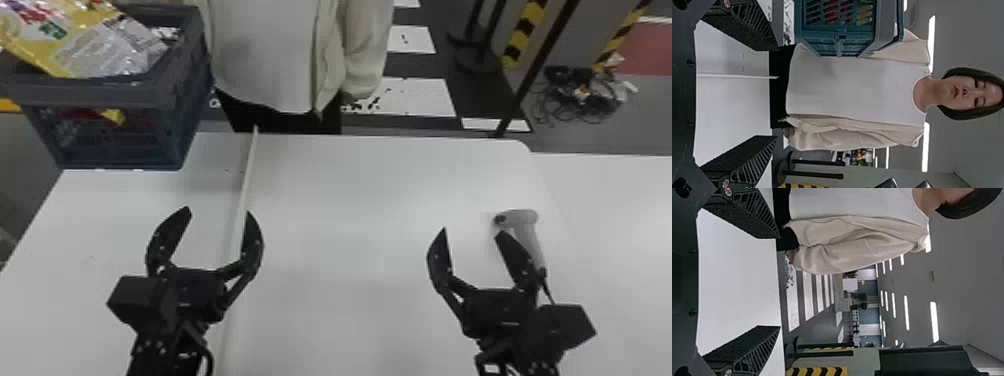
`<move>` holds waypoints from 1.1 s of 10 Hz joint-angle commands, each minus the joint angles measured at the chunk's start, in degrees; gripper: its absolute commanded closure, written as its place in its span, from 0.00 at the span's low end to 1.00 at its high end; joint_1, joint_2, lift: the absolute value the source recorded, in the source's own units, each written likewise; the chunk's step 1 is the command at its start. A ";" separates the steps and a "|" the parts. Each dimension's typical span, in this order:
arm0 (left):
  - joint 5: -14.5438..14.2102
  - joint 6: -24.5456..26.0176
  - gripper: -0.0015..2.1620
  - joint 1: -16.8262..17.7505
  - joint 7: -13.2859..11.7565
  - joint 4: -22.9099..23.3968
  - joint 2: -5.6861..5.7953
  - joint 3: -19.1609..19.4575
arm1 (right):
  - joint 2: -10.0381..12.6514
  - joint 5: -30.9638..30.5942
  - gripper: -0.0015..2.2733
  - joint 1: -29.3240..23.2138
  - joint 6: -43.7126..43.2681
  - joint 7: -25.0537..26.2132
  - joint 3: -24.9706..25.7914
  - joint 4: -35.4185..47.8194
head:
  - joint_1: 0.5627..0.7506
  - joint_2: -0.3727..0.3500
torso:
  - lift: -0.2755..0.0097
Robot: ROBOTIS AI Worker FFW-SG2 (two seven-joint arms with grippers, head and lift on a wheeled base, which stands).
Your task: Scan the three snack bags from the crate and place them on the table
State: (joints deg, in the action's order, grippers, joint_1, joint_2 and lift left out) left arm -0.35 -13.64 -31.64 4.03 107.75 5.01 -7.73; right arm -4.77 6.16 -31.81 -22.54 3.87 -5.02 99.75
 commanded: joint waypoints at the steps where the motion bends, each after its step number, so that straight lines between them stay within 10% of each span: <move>1: 0.00 0.07 0.04 0.00 0.01 0.00 0.00 -0.01 | -0.06 -0.01 0.03 -0.01 0.00 0.00 -0.08 0.01 | 0.70 0.44 | 0.75; 11: 0.00 0.94 0.04 0.09 0.27 0.09 -0.09 -0.01 | 0.02 -0.01 0.03 0.52 0.35 0.00 -0.17 -0.34 | 0.70 0.44 | 0.75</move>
State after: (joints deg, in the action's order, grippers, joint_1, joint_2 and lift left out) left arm -0.35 -12.55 -31.51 4.31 107.79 4.94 -7.68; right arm -4.75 6.15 -31.30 -22.18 3.87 -5.19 99.51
